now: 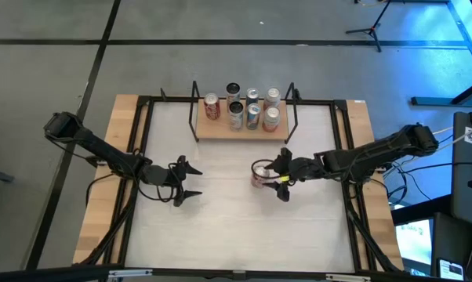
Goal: Place canned beverage on shelf
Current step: Put the red soda can on the shelf
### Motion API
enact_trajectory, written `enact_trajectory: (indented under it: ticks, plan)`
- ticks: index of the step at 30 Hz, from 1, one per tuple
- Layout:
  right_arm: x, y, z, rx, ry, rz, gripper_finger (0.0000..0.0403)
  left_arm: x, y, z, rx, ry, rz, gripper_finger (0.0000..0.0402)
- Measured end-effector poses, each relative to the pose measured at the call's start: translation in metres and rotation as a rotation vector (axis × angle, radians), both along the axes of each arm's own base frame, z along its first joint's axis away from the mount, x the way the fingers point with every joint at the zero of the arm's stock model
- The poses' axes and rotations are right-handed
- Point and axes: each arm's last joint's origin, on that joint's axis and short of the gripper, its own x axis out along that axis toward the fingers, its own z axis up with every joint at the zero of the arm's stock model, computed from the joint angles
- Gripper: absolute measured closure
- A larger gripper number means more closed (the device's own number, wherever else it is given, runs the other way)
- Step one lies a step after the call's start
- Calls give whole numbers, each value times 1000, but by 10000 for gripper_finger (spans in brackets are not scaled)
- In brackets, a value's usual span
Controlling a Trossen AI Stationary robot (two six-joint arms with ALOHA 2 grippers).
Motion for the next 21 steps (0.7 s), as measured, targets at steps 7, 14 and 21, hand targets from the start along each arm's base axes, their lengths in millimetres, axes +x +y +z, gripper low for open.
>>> enact_trajectory:
  ticks: [7, 14, 21]
  plan:
    - [2, -2, -4, -21, 14, -21, 109, 0, 0, 0, 0, -1, 0, 44]
    - [6, -3, 0, -71, -44, -53, 109, 0, 0, 0, -7, -2, 3, 44]
    - [6, -11, 1, -149, -59, -192, 89, 0, 0, 0, -7, -2, 3, 44]
